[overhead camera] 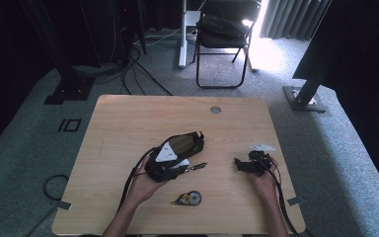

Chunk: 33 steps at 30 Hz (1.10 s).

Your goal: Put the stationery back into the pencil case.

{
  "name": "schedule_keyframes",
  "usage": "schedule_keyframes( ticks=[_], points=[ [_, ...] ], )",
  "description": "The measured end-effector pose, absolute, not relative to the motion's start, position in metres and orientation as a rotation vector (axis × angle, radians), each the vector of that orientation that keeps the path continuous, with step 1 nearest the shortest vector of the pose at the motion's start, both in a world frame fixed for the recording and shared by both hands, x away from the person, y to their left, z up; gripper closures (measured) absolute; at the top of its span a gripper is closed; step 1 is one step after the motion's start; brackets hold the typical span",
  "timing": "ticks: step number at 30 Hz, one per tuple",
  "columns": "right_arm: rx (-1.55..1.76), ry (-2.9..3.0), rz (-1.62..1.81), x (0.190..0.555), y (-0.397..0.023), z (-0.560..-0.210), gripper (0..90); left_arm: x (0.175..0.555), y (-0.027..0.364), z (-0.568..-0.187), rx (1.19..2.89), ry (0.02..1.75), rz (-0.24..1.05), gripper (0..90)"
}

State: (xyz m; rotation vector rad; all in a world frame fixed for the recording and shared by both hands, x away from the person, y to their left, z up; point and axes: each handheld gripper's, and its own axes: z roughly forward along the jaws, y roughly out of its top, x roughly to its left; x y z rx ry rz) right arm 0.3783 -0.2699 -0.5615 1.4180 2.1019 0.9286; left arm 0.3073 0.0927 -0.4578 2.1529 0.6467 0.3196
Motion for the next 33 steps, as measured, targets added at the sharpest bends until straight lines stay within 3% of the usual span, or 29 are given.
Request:
schedule_keyframes(
  ticks=[33],
  points=[
    [1.418,2.102,0.929,0.3783,-0.2700,-0.5615,13.1,0.3110,0.1015,-0.4550,2.129,0.682,0.348,71.2]
  ],
)
